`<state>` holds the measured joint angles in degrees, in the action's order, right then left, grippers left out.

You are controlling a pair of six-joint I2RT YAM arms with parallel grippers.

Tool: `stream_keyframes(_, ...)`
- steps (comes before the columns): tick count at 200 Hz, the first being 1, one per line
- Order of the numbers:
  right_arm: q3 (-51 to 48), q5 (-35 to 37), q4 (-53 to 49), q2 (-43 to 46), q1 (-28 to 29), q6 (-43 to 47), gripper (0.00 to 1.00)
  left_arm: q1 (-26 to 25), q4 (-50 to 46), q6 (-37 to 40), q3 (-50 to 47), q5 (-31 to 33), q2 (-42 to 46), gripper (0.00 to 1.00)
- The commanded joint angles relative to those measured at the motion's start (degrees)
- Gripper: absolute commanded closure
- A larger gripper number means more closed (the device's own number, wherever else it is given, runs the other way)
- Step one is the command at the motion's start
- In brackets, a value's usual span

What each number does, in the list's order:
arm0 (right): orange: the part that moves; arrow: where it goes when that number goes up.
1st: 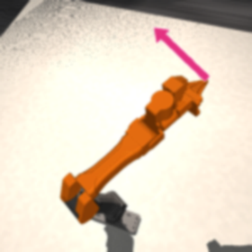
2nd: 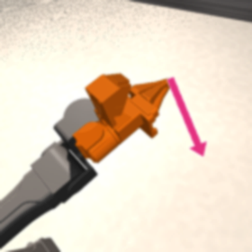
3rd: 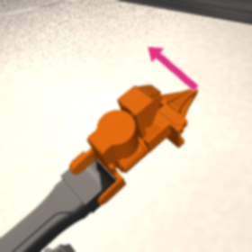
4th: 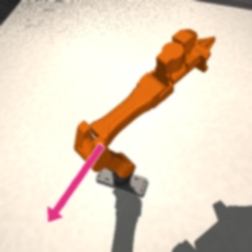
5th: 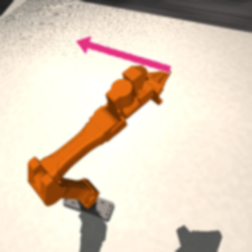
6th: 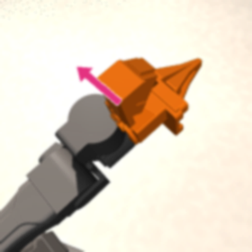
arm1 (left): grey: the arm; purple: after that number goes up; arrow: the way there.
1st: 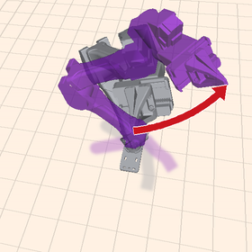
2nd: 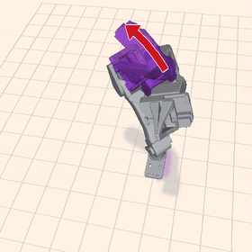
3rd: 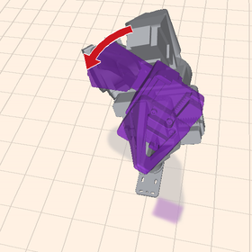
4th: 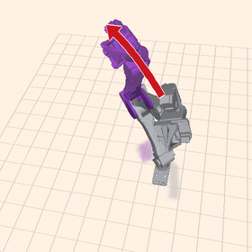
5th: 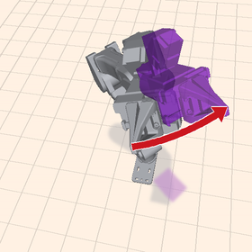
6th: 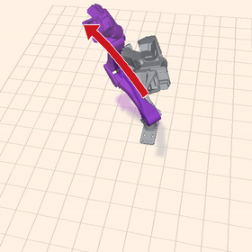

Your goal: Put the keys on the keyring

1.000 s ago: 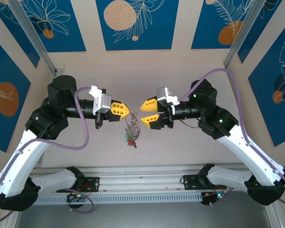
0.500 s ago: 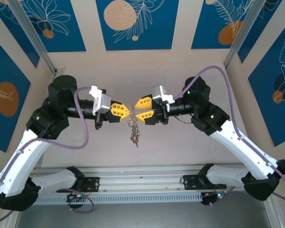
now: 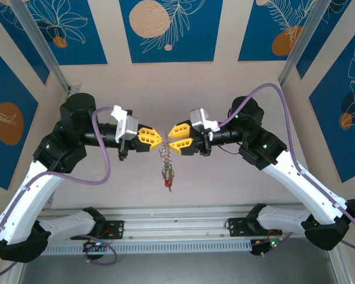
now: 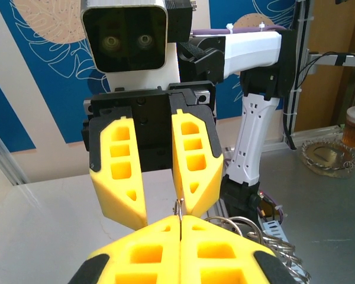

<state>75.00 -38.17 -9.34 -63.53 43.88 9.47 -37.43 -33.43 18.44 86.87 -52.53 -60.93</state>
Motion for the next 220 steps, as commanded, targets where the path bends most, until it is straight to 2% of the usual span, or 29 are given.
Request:
stream_keyframes(1,0.14,-1.38,1.43,-0.46,0.76,0.47,0.73,-0.63,3.18,-0.41,0.49,-2.31,0.33,1.00)
stream_keyframes(47,0.01,-1.18,1.86,-0.63,1.19,0.21,0.81,-0.63,3.87,-0.67,0.23,-2.16,0.19,1.00)
stream_keyframes(71,-0.03,-1.12,2.20,-0.63,1.29,0.18,0.93,-0.63,3.98,-0.86,-0.29,-1.55,0.19,1.00)
stream_keyframes(79,-0.01,-0.92,2.12,-0.72,1.28,0.26,1.00,-0.63,4.01,-0.85,-0.62,-1.27,0.19,1.00)
stream_keyframes(102,1.49,0.93,-1.03,-1.15,1.21,1.41,1.00,-0.64,4.04,-1.29,-0.96,-0.59,-0.11,1.00)
stream_keyframes(122,6.76,4.95,-10.38,-2.88,1.12,4.83,1.00,-0.63,-0.48,0.43,1.19,1.01,-1.26,1.00)
stream_keyframes(145,15.40,12.21,-25.08,-6.69,1.75,11.46,1.00,-0.63,-10.69,4.76,6.75,5.24,-3.91,0.69)
stream_keyframes(161,19.64,16.48,-32.01,-8.87,2.26,14.35,1.00,-0.63,-16.65,7.29,10.30,7.69,-5.68,0.60)
stream_keyframes(190,24.84,19.54,-38.91,-11.40,2.50,16.92,1.00,-1.31,-21.45,10.21,13.26,10.46,-7.59,0.57)
stream_keyframes(220,26.58,21.56,-41.22,-12.07,3.67,19.31,1.00,-1.56,-23.03,11.48,14.77,12.14,-8.54,0.64)
